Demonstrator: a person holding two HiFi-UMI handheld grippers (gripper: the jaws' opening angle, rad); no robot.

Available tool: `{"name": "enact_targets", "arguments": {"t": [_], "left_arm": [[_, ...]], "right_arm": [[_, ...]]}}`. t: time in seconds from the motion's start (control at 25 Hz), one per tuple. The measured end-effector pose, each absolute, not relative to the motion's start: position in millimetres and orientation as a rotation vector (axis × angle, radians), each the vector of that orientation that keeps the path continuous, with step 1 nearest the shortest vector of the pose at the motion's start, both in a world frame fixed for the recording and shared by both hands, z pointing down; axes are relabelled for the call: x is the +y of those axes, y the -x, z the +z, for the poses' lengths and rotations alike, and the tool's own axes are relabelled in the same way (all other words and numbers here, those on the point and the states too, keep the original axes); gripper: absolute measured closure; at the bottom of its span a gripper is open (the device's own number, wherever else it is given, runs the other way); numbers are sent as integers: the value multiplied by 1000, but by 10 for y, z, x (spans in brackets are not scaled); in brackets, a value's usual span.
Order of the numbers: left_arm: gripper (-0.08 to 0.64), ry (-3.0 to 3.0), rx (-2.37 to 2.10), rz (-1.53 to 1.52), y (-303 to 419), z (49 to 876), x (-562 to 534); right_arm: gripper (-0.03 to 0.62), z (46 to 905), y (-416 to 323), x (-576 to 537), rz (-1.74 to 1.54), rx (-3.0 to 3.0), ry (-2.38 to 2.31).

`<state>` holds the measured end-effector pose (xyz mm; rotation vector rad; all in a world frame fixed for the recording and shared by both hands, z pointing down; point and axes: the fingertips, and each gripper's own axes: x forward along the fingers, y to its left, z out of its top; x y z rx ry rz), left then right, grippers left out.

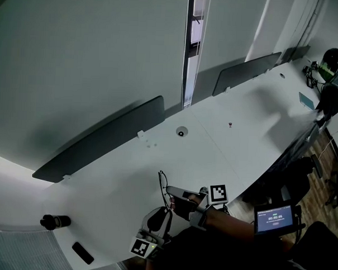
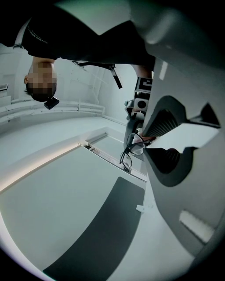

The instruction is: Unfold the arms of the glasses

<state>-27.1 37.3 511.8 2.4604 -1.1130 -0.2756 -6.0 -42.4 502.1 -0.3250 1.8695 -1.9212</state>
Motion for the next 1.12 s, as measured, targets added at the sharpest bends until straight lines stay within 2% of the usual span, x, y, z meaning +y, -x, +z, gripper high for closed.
{"name": "enact_targets", "arguments": {"t": [0.2, 0.36, 0.6, 0.88, 1.12], "left_arm": [[476, -2452, -1140, -275, 359, 5101, 383], [522, -2464, -1125, -292, 327, 5116, 388], [525, -2459, -1115, -306, 351, 5096, 400], [534, -2337, -1317, -496, 920, 5029, 331], [538, -2321, -1393, -439, 1216, 5072, 346]], "right_arm": [[583, 5062, 103, -411, -1923, 1890, 333], [583, 5066, 84, -402, -1933, 1881, 334], [583, 5064, 59, -388, -1930, 1887, 328], [583, 5138, 11, -342, -1962, 1934, 308], [583, 5155, 35, -209, -1993, 2001, 251]]}}
